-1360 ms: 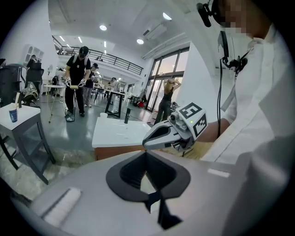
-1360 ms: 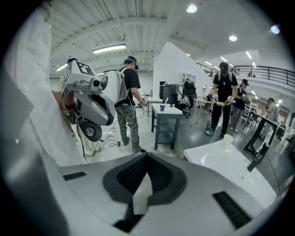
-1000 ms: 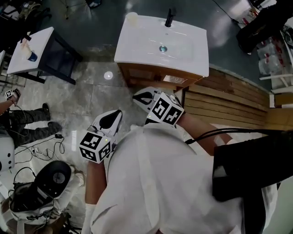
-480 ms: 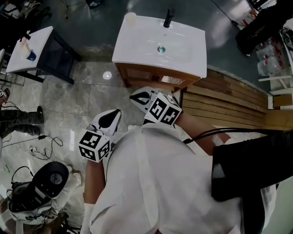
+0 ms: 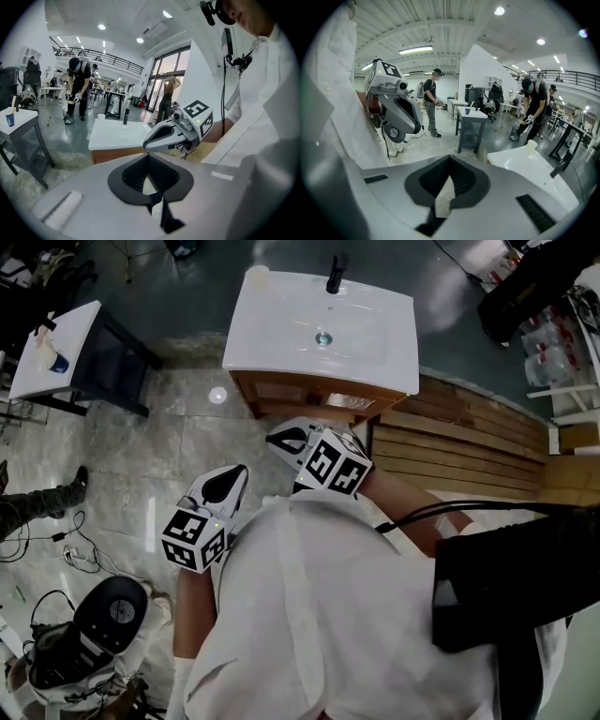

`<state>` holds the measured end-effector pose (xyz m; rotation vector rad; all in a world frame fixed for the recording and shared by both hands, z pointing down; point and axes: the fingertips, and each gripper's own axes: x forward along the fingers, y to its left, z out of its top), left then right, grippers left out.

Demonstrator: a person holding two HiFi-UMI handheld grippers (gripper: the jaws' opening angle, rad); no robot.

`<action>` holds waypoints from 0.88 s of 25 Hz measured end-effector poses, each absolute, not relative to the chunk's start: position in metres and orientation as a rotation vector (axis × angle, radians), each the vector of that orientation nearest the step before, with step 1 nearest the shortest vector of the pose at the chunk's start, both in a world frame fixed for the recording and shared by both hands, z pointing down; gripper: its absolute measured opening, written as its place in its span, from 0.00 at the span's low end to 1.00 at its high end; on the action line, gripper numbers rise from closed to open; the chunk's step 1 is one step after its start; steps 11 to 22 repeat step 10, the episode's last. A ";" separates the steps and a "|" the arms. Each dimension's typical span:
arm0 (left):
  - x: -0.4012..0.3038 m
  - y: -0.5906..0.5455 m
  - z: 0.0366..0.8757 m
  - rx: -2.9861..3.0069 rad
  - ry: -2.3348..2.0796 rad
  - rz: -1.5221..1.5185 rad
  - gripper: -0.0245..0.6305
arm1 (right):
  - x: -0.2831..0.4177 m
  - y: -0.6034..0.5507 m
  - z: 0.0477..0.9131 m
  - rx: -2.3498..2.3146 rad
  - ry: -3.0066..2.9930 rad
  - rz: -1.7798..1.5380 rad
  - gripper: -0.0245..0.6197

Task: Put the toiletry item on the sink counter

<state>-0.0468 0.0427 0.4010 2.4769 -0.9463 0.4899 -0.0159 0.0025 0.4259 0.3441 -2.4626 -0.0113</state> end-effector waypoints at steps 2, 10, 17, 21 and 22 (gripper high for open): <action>-0.048 0.040 0.402 2.476 -0.938 0.492 0.05 | -0.017 -0.001 0.426 0.349 -2.461 -0.008 0.05; -0.059 0.019 0.407 2.470 -0.926 0.492 0.05 | -0.025 -0.022 0.431 0.354 -2.450 -0.004 0.05; -0.059 0.019 0.407 2.470 -0.926 0.492 0.05 | -0.025 -0.022 0.431 0.354 -2.450 -0.004 0.05; -0.059 0.019 0.407 2.470 -0.926 0.492 0.05 | -0.025 -0.022 0.431 0.354 -2.450 -0.004 0.05; -0.059 0.019 0.407 2.470 -0.926 0.492 0.05 | -0.025 -0.022 0.431 0.354 -2.450 -0.004 0.05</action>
